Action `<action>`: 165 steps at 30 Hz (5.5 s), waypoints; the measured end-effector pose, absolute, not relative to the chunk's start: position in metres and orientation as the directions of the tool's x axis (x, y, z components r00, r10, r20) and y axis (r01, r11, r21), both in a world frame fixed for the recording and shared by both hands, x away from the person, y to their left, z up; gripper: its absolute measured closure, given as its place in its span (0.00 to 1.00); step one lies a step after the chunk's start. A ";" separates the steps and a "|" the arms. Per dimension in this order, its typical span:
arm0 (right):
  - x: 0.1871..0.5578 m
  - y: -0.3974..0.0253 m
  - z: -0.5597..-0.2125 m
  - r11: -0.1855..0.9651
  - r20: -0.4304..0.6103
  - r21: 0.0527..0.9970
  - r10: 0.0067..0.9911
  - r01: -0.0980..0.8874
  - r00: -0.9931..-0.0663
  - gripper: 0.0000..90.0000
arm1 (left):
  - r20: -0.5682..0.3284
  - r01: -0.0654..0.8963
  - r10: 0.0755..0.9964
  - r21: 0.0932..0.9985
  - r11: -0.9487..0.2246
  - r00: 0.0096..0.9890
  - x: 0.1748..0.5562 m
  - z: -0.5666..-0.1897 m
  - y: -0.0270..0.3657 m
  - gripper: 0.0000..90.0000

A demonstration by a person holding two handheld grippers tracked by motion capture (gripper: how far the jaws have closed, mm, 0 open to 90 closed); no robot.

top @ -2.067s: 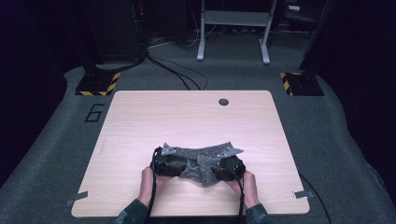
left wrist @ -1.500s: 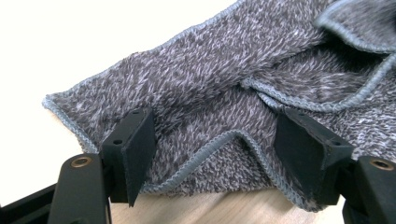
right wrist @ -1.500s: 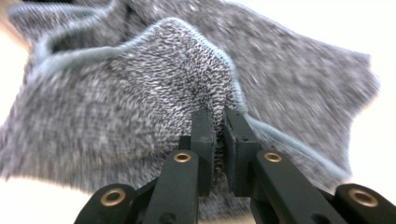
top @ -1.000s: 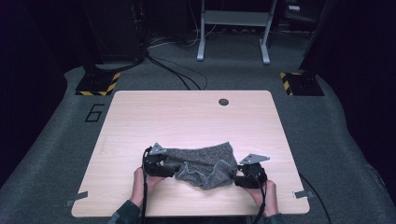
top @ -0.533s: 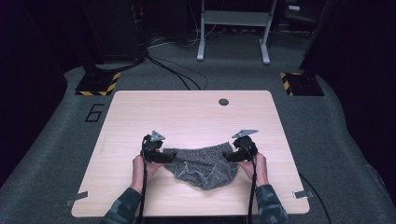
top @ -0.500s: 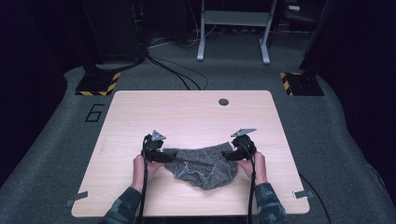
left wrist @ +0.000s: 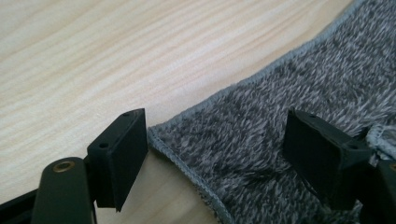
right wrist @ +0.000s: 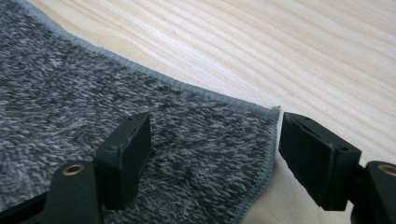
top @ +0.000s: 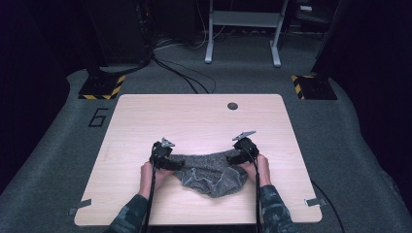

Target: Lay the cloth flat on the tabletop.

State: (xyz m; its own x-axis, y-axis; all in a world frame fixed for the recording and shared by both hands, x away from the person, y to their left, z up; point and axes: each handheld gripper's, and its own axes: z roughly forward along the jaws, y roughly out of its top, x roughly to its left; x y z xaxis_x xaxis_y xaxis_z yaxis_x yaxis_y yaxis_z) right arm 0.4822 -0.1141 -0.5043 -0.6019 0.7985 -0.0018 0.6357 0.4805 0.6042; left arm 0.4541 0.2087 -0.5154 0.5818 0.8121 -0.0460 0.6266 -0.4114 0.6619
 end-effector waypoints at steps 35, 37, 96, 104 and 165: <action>0.455 -0.124 -0.501 0.388 0.085 0.655 0.815 0.648 -0.574 0.95 | -0.050 0.569 0.768 0.703 -0.427 0.639 0.444 -0.511 0.201 0.90; 0.450 -0.126 -0.498 0.386 0.087 0.662 0.812 0.643 -0.577 0.95 | -0.058 0.568 0.764 0.705 -0.424 0.643 0.443 -0.509 0.201 0.90; 0.359 -0.141 -0.491 0.421 -0.006 0.779 0.745 0.464 -0.667 0.87 | 0.092 0.336 0.633 0.784 -0.522 0.769 0.358 -0.500 0.205 0.74; 0.325 -0.167 -0.485 0.368 0.077 0.781 0.744 0.504 -0.663 0.61 | 0.021 0.376 0.648 0.800 -0.468 0.762 0.331 -0.492 0.223 0.35; 0.363 -0.158 -0.516 0.439 -0.048 0.646 0.840 0.624 -0.540 0.17 | 0.068 0.504 0.730 0.679 -0.533 0.680 0.367 -0.520 0.220 0.21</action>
State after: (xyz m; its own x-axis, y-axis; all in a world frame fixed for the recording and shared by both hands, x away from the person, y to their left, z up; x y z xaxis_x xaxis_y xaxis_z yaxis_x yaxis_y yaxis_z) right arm 0.3629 -0.1576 -0.5157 -0.5405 0.8400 -0.0483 0.6243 0.4388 0.6463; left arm 0.3666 0.2204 -0.5195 0.6800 0.7301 0.0679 0.5045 -0.5330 0.6792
